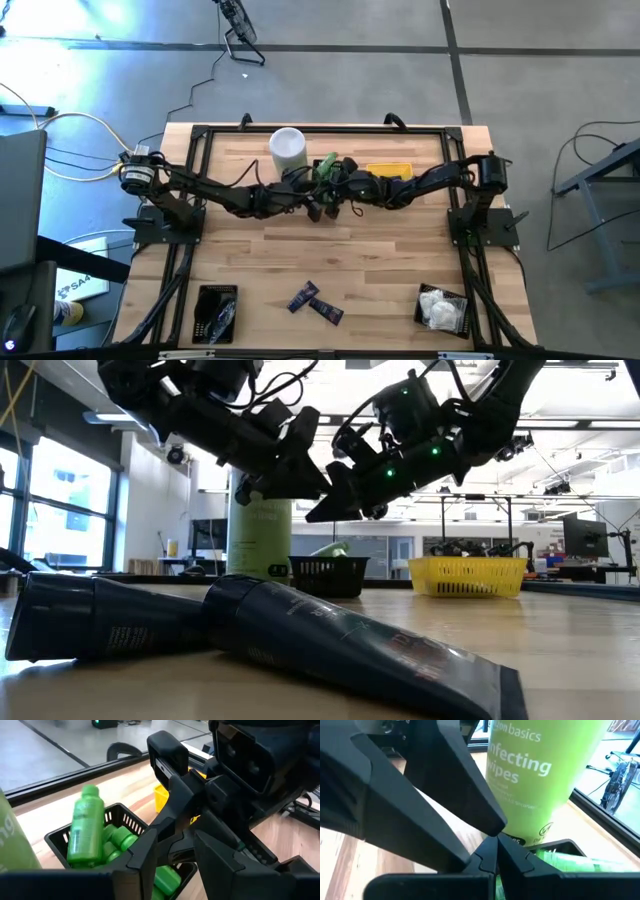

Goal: Pick & Place Travel size toiletries
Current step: Put the green shampoo bottle into the top black bin, then put the blue shave butter into the yellow bin

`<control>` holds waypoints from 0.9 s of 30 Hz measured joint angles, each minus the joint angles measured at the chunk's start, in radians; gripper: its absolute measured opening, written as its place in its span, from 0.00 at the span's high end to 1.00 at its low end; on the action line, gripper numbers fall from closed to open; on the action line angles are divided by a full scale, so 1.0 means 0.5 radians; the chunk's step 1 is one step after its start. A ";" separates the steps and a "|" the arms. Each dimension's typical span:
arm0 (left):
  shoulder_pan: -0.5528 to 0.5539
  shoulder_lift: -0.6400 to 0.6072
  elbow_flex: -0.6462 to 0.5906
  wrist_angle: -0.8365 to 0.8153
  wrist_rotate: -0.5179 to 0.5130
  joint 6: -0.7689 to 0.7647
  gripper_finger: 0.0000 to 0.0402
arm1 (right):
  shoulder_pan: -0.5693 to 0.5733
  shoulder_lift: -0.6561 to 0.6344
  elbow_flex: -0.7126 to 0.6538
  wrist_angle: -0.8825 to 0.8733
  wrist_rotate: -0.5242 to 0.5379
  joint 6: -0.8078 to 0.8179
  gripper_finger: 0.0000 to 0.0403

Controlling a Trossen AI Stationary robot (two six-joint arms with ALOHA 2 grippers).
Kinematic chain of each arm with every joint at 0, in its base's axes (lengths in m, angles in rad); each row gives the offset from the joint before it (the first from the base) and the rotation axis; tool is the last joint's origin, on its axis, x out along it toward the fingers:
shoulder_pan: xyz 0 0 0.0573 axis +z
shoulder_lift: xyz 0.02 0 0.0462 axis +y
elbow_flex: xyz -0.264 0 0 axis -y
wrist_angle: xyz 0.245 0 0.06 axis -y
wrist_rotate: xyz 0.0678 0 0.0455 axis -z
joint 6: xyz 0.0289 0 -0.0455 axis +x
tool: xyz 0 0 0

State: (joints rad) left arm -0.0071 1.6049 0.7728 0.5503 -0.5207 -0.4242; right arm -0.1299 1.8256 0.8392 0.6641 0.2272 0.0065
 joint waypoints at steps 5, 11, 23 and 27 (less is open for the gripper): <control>0.000 0.000 0.000 -0.013 0.004 0.000 0.69 | 0.011 0.000 0.000 -0.020 -0.022 0.000 0.99; -0.021 -0.014 0.000 0.059 -0.007 0.086 0.69 | 0.063 -0.049 -0.001 -0.063 -0.009 -0.065 0.99; -0.214 -0.228 0.001 0.024 -0.015 0.472 0.69 | 0.223 -0.496 0.000 -0.544 0.102 -0.119 0.99; -0.308 -0.318 0.000 -0.105 -0.013 0.546 0.69 | 0.285 -0.581 0.001 -0.630 0.027 -0.042 0.99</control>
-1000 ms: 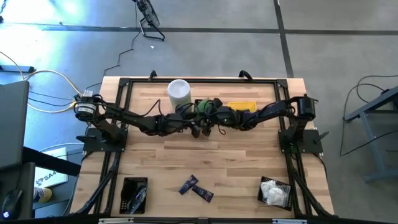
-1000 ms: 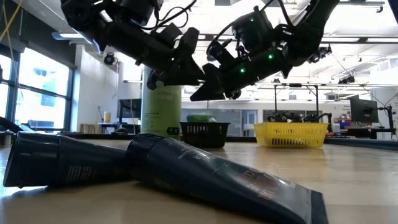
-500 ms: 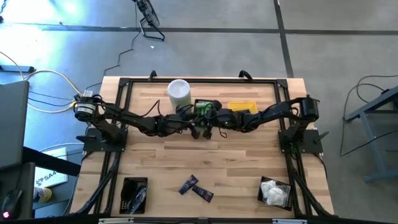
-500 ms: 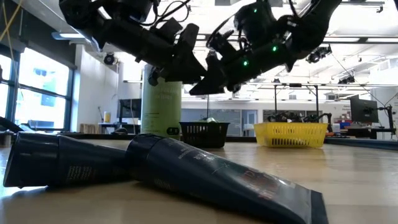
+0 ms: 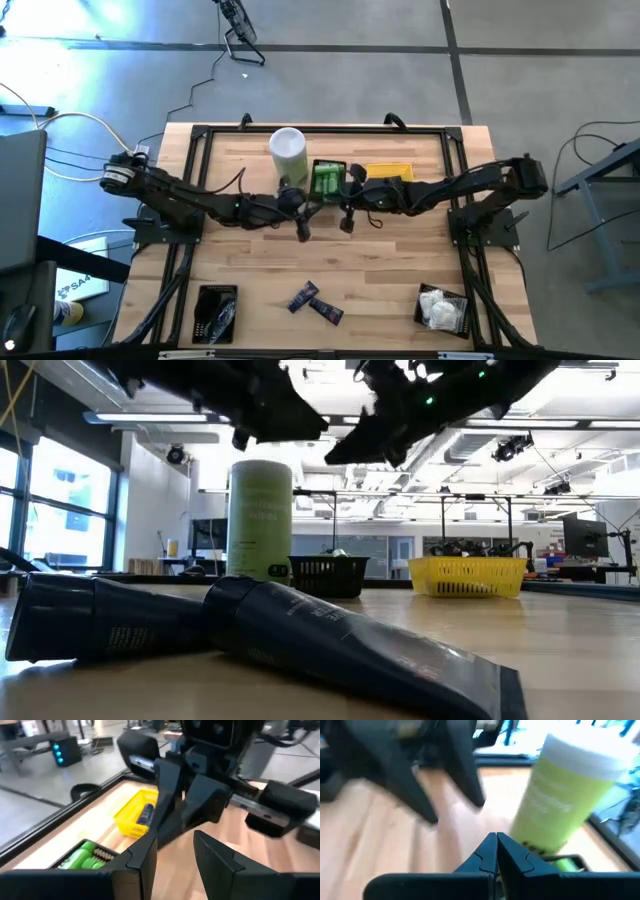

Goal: Pick & Place Travel size toiletries
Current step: Put the blue shave butter into the yellow bin

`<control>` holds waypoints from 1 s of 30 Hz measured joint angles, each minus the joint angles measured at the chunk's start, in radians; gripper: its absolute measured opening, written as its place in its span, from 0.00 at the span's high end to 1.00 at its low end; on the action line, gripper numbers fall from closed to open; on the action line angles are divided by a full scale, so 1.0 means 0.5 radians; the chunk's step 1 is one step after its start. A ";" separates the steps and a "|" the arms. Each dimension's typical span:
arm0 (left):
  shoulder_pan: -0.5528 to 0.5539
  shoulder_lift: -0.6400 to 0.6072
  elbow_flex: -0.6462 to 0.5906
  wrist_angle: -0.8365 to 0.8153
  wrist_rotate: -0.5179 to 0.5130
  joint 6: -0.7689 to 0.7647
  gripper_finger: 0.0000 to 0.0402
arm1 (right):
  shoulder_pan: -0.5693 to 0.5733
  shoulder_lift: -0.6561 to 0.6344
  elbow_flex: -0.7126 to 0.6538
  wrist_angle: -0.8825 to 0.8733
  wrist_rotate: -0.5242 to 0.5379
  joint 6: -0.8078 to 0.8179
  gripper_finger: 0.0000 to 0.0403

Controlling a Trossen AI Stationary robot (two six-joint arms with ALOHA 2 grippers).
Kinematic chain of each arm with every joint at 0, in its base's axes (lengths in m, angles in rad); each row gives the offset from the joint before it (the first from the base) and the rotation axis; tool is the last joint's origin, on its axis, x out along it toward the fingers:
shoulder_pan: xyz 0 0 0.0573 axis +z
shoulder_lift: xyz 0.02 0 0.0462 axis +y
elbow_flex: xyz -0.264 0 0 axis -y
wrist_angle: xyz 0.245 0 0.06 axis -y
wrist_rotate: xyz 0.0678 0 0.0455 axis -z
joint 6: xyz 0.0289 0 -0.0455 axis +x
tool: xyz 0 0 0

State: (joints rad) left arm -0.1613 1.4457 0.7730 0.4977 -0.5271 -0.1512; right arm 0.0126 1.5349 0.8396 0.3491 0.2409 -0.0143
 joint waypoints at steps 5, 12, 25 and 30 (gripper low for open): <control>-0.125 -0.072 0.001 -0.070 -0.001 0.081 0.69 | 0.096 -0.063 -0.001 -0.020 -0.130 0.036 0.99; -0.301 -0.159 0.001 -0.186 -0.004 0.196 0.69 | 0.277 -0.071 -0.001 -0.001 -0.076 0.131 0.99; -0.486 -0.207 -0.193 -0.072 0.006 0.218 0.97 | 0.593 -0.071 0.140 -0.021 0.220 0.356 0.99; -0.596 -0.320 -0.325 0.129 0.010 0.353 0.98 | 0.684 -0.071 0.249 -0.242 0.466 0.478 0.99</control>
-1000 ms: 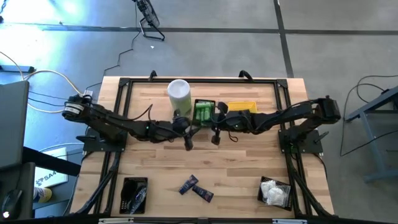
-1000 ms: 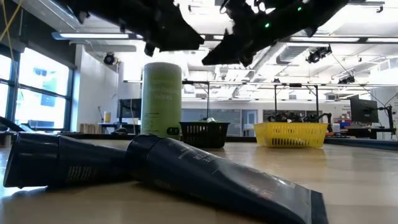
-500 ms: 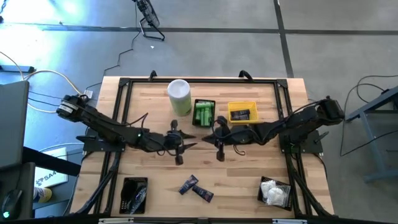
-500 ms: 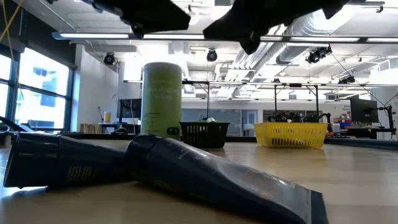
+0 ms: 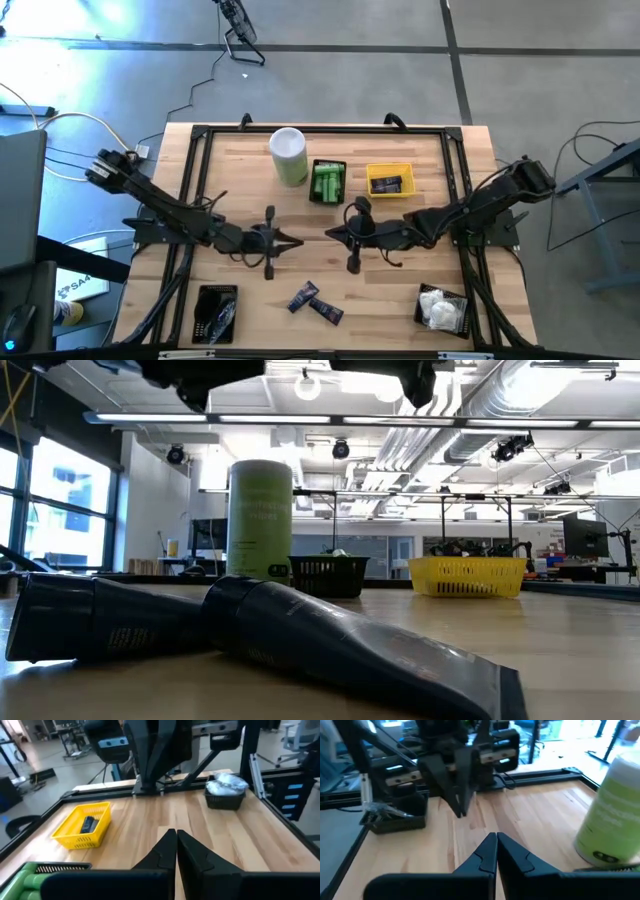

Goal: Pick & Place Travel size toiletries
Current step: Put the blue shave butter into the yellow bin

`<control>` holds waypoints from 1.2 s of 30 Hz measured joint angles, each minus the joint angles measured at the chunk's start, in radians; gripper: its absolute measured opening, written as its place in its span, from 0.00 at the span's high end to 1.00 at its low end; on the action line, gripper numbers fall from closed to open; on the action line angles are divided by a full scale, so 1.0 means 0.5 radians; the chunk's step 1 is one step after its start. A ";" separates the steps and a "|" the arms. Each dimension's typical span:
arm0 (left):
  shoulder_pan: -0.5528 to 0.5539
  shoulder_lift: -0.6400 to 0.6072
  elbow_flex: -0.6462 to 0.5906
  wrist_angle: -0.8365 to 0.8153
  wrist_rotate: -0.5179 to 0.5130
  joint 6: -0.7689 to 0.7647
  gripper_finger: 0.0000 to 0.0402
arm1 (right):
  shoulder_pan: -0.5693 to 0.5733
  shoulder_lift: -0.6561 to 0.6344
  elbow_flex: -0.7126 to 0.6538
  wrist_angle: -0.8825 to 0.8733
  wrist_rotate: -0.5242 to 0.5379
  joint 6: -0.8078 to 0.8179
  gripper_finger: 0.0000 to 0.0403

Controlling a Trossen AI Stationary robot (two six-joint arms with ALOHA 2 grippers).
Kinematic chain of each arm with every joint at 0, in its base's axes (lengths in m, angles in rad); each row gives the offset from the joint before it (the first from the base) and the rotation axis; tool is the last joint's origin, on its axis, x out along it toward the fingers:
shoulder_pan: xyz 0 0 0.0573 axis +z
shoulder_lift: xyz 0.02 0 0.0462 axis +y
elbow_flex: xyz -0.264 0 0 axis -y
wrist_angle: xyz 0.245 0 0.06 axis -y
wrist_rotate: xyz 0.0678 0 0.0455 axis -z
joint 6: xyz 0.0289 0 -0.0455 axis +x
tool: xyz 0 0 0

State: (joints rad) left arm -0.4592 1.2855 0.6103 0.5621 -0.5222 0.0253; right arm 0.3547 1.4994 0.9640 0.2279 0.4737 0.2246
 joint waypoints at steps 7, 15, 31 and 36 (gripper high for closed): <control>0.001 -0.193 -0.155 0.024 0.044 -0.005 1.00 | 0.082 0.012 0.038 -0.027 0.063 0.202 0.99; -0.013 -0.517 -0.348 0.051 0.094 -0.010 1.00 | 0.186 0.144 0.104 -0.048 -0.058 0.364 0.99; -0.174 -0.869 -0.559 0.016 0.126 -0.075 1.00 | 0.311 0.675 0.848 -0.933 -0.220 0.899 0.99; -0.226 -0.868 -0.559 -0.003 0.125 -0.082 1.00 | 0.325 0.855 0.983 -0.987 -0.439 1.106 0.99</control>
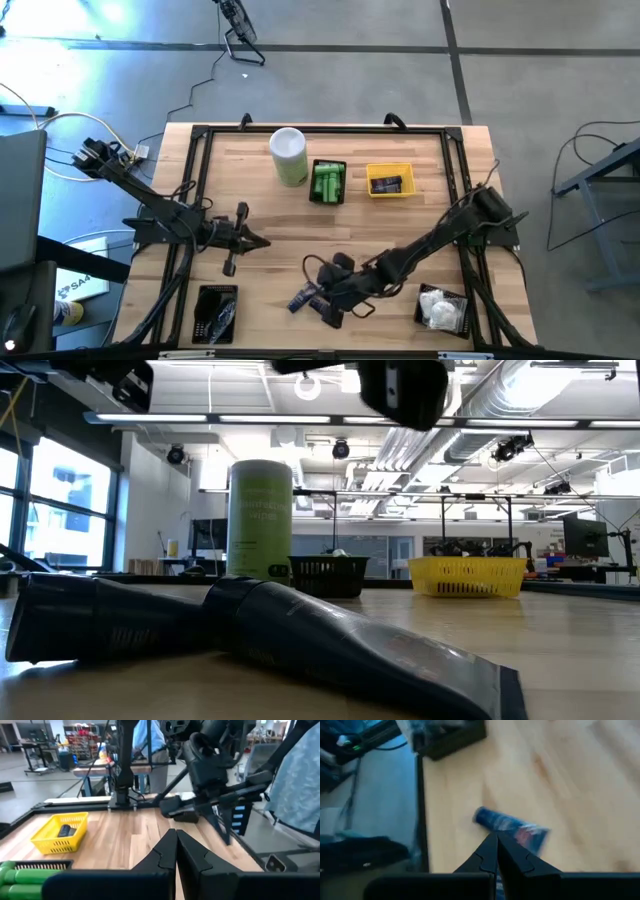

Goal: Pick & Place Travel size toiletries
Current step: Put the blue shave butter into the yellow bin

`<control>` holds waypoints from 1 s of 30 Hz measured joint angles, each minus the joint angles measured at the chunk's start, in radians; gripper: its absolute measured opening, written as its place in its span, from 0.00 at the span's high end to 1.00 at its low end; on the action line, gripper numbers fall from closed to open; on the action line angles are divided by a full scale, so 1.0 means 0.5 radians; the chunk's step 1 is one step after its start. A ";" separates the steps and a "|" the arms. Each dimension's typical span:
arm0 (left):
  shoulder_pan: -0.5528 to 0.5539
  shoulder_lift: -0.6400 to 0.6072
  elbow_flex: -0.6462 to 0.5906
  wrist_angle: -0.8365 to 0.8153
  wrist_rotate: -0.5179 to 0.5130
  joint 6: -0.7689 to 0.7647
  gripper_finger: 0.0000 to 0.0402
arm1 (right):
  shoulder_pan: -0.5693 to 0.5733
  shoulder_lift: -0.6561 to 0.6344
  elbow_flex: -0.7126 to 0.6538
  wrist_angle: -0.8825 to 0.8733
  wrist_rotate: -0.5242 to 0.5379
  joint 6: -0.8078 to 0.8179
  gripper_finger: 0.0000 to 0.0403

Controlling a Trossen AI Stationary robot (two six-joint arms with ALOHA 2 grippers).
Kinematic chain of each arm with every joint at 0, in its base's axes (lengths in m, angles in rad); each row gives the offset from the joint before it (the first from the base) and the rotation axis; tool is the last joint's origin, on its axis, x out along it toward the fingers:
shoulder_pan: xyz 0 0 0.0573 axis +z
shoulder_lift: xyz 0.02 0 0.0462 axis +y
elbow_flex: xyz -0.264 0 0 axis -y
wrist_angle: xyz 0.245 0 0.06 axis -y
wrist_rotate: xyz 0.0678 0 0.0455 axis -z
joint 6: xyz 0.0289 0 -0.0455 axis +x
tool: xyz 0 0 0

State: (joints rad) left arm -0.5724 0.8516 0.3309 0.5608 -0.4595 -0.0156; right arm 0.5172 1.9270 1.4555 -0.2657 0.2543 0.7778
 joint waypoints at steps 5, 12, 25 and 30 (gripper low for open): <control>0.002 0.000 0.000 -0.018 0.008 -0.033 1.00 | 0.041 0.170 0.167 -0.143 -0.037 0.109 0.99; 0.005 0.000 0.001 -0.036 0.009 -0.036 1.00 | 0.065 0.346 0.373 -0.399 0.006 0.247 0.99; 0.005 0.001 0.002 -0.036 0.011 -0.032 1.00 | 0.020 0.351 0.365 -0.403 -0.211 0.117 0.91; 0.005 0.001 0.003 -0.040 0.025 -0.038 1.00 | 0.023 0.350 0.359 -0.418 -0.183 0.097 0.71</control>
State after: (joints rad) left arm -0.5701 0.8520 0.3325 0.5406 -0.4469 -0.0345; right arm 0.5285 2.1021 1.6348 -0.4745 0.1629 0.8263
